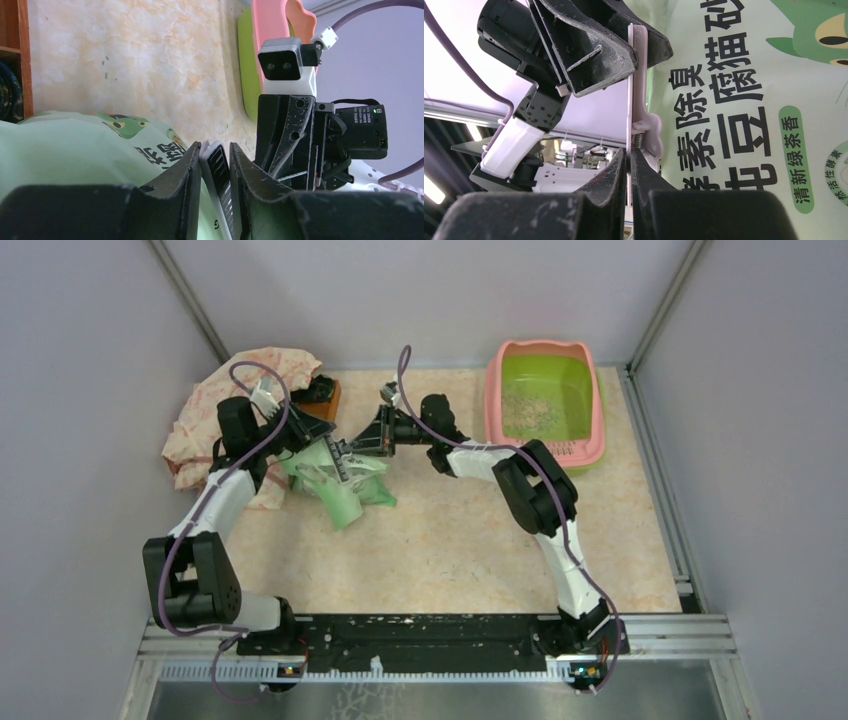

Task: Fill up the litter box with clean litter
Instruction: Pick up the clamp at the center of the board.

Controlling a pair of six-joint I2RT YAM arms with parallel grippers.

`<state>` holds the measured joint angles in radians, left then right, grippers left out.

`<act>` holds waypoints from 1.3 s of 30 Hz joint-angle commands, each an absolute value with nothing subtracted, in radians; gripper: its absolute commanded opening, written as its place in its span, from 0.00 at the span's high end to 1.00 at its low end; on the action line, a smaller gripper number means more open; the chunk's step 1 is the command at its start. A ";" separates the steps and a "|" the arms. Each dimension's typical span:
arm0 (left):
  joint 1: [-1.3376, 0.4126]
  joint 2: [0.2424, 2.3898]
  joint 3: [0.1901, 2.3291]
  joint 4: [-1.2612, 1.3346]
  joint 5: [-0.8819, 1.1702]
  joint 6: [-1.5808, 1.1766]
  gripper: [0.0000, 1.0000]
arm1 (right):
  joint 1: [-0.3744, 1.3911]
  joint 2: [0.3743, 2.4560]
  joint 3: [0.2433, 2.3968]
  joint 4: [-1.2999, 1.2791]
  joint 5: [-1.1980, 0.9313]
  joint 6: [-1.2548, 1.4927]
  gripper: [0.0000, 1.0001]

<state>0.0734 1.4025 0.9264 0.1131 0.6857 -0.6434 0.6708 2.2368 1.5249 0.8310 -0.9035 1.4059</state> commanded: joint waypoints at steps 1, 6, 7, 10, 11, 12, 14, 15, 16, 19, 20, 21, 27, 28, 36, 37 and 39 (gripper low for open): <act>0.068 1.406 0.917 0.119 0.700 -0.635 0.72 | 0.667 2.228 1.529 0.952 -0.908 1.416 0.92; 0.068 1.415 0.916 0.121 0.706 -0.639 0.78 | 0.662 2.222 1.520 0.954 -0.906 1.415 0.82; 0.068 1.416 0.916 0.121 0.707 -0.639 0.79 | 0.661 2.219 1.521 0.955 -0.906 1.415 0.78; 0.069 1.418 0.916 0.123 0.709 -0.641 0.80 | 0.658 2.216 1.518 0.956 -0.906 1.415 0.68; 0.068 1.418 0.916 0.123 0.709 -0.640 0.80 | 0.657 2.214 1.515 0.956 -0.907 1.414 0.66; 0.068 1.419 0.916 0.124 0.709 -0.641 0.80 | 0.657 2.211 1.512 0.955 -0.907 1.411 0.66; 0.068 1.420 0.916 0.129 0.715 -0.649 0.81 | 0.654 2.205 1.502 0.947 -0.905 1.402 0.65; 0.068 1.422 0.916 0.133 0.720 -0.654 0.81 | 0.653 2.201 1.500 0.933 -0.905 1.392 0.65; 0.069 1.423 0.916 0.136 0.726 -0.660 0.81 | 0.652 2.199 1.498 0.916 -0.905 1.379 0.65; 0.069 1.424 0.914 0.150 0.740 -0.677 0.81 | 0.651 2.183 1.488 0.882 -0.902 1.341 0.65; 0.069 1.424 0.914 0.154 0.744 -0.681 0.81 | 0.650 2.180 1.485 0.876 -0.901 1.331 0.65; 0.069 1.425 0.914 0.159 0.746 -0.686 0.81 | 0.649 2.177 1.482 0.873 -0.900 1.324 0.65; 0.071 1.425 0.916 0.178 0.762 -0.710 0.81 | 0.647 2.158 1.478 0.808 -0.895 1.262 0.64; 0.071 1.424 0.914 0.182 0.766 -0.715 0.81 | 0.647 2.154 1.479 0.796 -0.894 1.251 0.64; 0.071 1.436 0.902 0.236 0.805 -0.778 0.81 | 0.650 2.155 1.485 0.823 -0.895 1.253 0.63; 0.071 1.439 0.893 0.254 0.810 -0.787 0.81 | 0.650 2.157 1.486 0.834 -0.897 1.265 0.63; 0.072 1.443 0.883 0.272 0.814 -0.800 0.81 | 0.653 2.164 1.492 0.858 -0.902 1.280 0.63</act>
<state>0.0727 1.4281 0.9108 0.1875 0.7734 -0.7578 0.6514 2.2223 1.4788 0.7795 -0.8986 1.2793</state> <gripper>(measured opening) 0.200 0.369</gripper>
